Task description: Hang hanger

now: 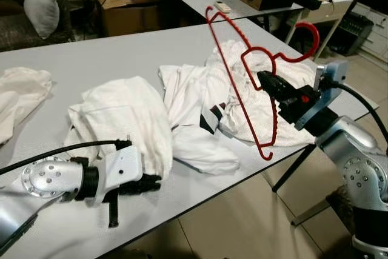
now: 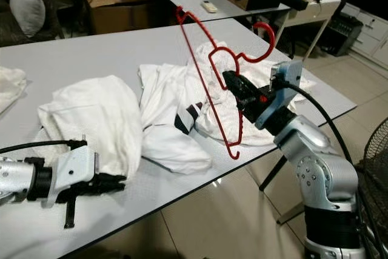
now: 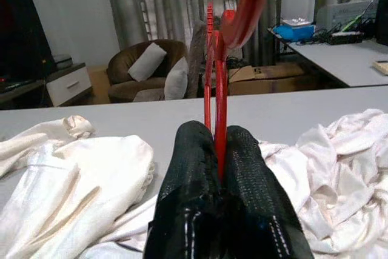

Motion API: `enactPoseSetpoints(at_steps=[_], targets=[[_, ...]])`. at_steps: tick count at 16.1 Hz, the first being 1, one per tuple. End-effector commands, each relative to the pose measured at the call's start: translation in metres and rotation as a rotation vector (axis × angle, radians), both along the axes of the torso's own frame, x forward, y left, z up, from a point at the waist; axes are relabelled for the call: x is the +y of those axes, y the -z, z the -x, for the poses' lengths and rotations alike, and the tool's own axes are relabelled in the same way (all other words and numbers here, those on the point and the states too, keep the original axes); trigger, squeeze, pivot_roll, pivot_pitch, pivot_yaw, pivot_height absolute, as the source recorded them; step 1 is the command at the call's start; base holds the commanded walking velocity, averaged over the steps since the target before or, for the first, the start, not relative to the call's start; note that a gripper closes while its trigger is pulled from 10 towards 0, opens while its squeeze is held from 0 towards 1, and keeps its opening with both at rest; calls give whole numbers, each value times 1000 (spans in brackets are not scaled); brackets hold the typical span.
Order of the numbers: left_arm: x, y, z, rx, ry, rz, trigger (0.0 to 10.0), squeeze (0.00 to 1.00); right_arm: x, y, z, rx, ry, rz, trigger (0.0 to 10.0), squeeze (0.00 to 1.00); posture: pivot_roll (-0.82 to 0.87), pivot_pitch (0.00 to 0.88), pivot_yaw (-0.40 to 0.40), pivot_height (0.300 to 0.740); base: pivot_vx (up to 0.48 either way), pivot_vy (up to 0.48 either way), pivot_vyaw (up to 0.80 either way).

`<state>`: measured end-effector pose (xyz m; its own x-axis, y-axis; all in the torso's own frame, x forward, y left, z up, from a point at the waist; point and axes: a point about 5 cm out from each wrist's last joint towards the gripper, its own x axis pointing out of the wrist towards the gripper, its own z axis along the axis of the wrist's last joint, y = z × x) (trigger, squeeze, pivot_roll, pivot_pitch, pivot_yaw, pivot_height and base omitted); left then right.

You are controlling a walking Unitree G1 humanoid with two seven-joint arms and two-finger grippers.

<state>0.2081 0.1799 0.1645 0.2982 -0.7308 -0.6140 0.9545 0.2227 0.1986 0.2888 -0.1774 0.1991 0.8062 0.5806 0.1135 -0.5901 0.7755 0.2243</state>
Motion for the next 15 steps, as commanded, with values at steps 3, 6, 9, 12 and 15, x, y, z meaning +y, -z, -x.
enactPoseSetpoints(at_steps=[3,6,9,12,15], targets=[[-5,-1,-6,-59,-8,-6,157,0,8,9,19,69,-184,85,10000,0,-14,16,-88,740,0,0,0],[-10,-1,-7,-72,-25,-27,0,0,3,18,44,183,-398,207,10000,0,-27,24,-89,740,0,0,0],[-18,-2,-7,-71,5,-6,667,0,-12,19,56,263,-543,355,10000,0,-47,32,-87,740,0,0,0],[-27,2,-8,-71,22,4,1451,0,-25,12,58,291,-630,369,10000,0,-68,28,-91,740,0,0,0],[-33,6,-8,-60,27,5,0,0,-37,13,54,344,-684,347,10000,0,-78,20,-100,740,0,0,0]])
